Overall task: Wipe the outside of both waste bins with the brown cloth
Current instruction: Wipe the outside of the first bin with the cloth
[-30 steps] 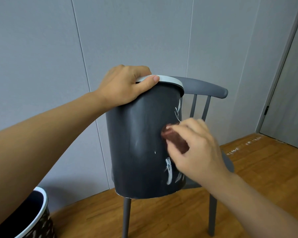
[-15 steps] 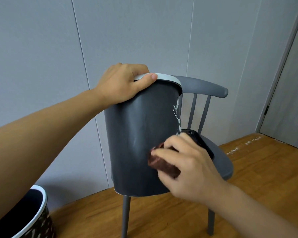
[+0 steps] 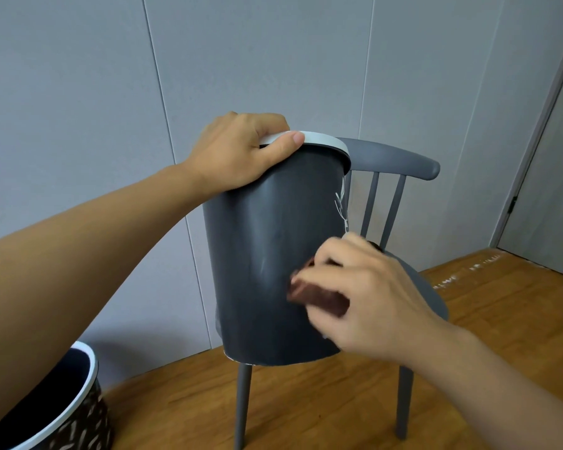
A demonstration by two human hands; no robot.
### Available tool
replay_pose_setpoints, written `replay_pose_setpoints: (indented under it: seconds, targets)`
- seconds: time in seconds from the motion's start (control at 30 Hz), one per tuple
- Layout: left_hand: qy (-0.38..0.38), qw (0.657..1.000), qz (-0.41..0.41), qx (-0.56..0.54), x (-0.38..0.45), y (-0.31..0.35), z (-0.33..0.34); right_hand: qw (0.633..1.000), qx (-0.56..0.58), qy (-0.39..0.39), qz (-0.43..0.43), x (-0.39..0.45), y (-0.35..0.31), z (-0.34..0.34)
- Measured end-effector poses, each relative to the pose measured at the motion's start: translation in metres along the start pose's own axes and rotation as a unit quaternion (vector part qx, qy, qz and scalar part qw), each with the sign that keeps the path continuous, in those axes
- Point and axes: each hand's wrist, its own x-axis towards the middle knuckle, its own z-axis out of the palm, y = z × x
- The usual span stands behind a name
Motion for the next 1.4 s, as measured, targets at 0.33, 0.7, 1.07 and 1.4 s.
replay_pose_setpoints:
  seconds: [0.33,0.7,1.07,1.4]
  targets:
    - [-0.041,0.999,0.006,-0.008,0.002,-0.012,-0.003,0.999,0.009,-0.002,-0.037,-0.017,0.0,0.011]
    - [-0.034,0.99,-0.008,0.135,0.019,0.008,0.015,0.985,0.083,0.132,0.067,-0.006,0.008,0.01]
    - [0.079,0.988,-0.031,0.126,0.019,-0.002,0.031,0.983,0.017,0.118,0.142,-0.002,-0.002,0.028]
    - [0.074,0.99,-0.043,0.116,0.02,-0.008,0.03,0.993,0.019,0.071,0.096,-0.024,-0.008,0.027]
